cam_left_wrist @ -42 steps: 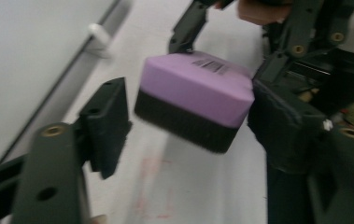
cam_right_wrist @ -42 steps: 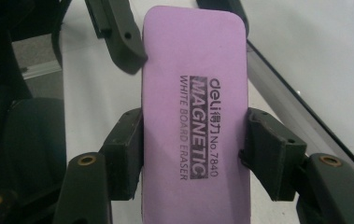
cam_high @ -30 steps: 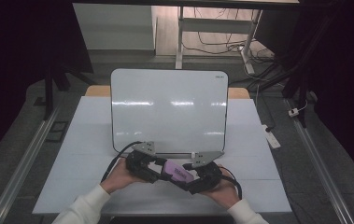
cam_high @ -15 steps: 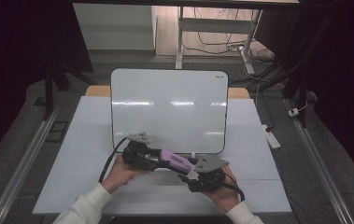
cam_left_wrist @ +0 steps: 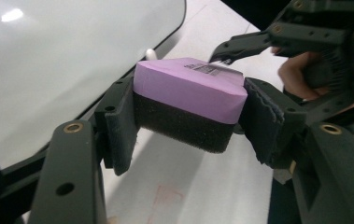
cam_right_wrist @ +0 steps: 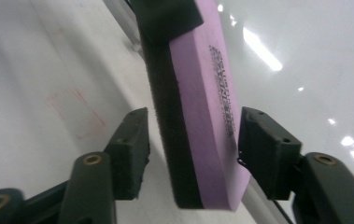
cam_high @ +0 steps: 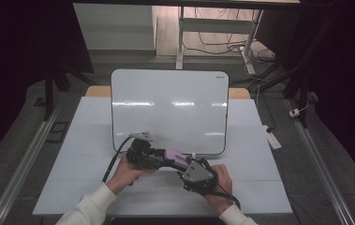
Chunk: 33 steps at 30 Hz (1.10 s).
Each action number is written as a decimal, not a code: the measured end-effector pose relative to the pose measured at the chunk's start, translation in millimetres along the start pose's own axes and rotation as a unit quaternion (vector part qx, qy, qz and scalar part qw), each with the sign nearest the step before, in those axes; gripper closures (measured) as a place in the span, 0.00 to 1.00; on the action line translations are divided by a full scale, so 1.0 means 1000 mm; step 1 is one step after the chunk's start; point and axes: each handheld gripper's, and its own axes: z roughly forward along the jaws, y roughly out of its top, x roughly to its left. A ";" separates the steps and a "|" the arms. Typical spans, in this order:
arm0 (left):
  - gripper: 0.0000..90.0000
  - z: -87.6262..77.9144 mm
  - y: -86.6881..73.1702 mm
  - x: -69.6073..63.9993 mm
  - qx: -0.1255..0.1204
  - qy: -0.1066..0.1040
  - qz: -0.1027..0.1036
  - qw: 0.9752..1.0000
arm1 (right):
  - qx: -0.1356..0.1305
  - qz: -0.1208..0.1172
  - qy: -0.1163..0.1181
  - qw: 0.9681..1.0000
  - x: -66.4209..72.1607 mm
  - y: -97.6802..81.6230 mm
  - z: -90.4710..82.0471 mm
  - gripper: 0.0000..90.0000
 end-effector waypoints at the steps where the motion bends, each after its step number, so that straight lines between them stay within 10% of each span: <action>1: 0.44 0.001 0.000 -0.001 0.000 -0.004 -0.001 1.000 | 0.002 -0.009 -0.011 1.000 0.001 0.000 0.001 0.53; 12: 0.41 -0.004 0.000 -0.006 -0.025 0.009 0.007 1.000 | -0.004 -0.038 -0.047 0.998 0.006 0.002 -0.003 0.70; 20: 0.23 -0.019 -0.007 -0.017 -0.037 0.071 0.049 0.996 | -0.020 0.037 -0.057 0.998 -0.009 -0.002 -0.011 0.70; 27: 0.21 -0.047 -0.031 -0.017 -0.036 0.122 0.051 0.991 | -0.008 0.152 -0.102 0.983 -0.042 -0.017 -0.017 0.70; 33: 0.21 -0.072 -0.055 -0.014 -0.035 0.149 0.037 0.987 | 0.000 0.197 -0.140 0.970 -0.065 -0.027 -0.016 0.70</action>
